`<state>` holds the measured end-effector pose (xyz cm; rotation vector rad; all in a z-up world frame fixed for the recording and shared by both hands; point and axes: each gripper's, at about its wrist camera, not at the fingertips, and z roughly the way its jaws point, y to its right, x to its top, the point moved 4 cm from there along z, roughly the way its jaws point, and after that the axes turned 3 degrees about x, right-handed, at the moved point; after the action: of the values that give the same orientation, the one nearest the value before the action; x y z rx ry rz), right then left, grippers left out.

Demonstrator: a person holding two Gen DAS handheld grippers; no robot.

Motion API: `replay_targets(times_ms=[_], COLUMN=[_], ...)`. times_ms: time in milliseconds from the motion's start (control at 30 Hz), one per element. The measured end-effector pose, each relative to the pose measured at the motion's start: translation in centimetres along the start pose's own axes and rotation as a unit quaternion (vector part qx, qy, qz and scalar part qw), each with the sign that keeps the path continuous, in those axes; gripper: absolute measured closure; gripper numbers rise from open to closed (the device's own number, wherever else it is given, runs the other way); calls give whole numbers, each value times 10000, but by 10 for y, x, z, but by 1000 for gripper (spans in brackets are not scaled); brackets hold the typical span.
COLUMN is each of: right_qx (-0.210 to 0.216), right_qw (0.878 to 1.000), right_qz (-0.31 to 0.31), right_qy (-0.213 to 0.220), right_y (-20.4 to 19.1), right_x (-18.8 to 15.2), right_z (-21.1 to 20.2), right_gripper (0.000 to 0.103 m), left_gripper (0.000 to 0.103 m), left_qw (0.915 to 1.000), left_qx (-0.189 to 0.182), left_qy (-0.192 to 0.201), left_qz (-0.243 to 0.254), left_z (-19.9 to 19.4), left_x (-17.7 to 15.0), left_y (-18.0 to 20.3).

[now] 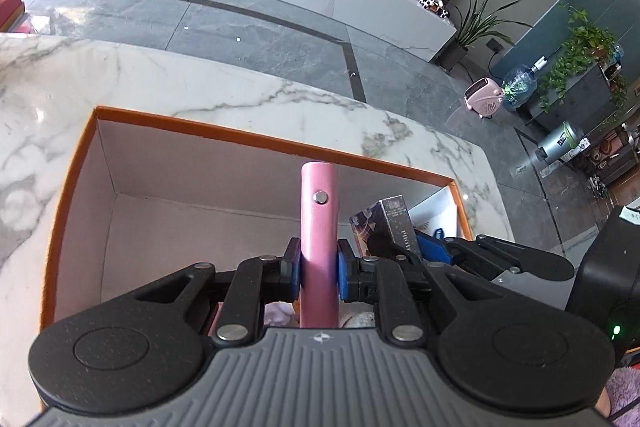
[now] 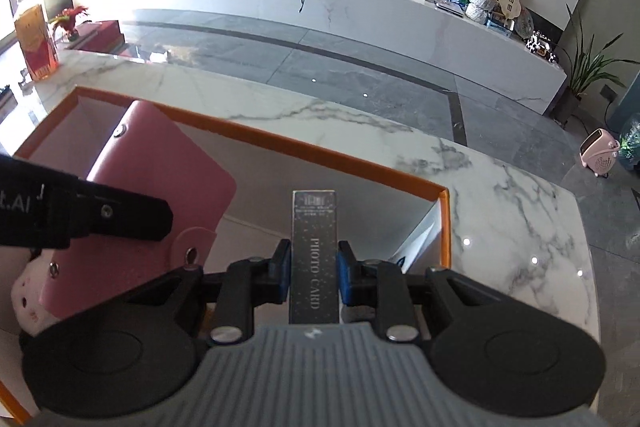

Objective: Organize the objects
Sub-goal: 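Lift both items over the orange box and open both tools to drop them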

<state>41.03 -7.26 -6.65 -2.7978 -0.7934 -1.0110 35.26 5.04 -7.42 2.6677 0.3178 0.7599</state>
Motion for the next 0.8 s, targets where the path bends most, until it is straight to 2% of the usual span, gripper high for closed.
replay_targets(times_ms=[333, 467, 600, 800], right_qx=[-146, -206, -149, 108], right_qw=[9994, 9992, 9993, 9982], right_qz=[-295, -355, -311, -12], right_qy=[-136, 3, 133, 582], right_y=[1, 4, 8, 17], right_x=[-4, -4, -3, -8], right_z=[18, 14, -4, -58], right_gripper=[77, 78, 78, 78], left_gripper=[83, 83, 83, 83], left_qw=[9998, 9998, 9997, 9993], left_qx=[-44, 1, 57, 260], left_qy=[-149, -207, -257, -238], left_qz=[-88, -43, -3, 133], left_z=[19, 26, 32, 49], left_x=[3, 5, 2, 1], left_y=[-2, 1, 5, 16])
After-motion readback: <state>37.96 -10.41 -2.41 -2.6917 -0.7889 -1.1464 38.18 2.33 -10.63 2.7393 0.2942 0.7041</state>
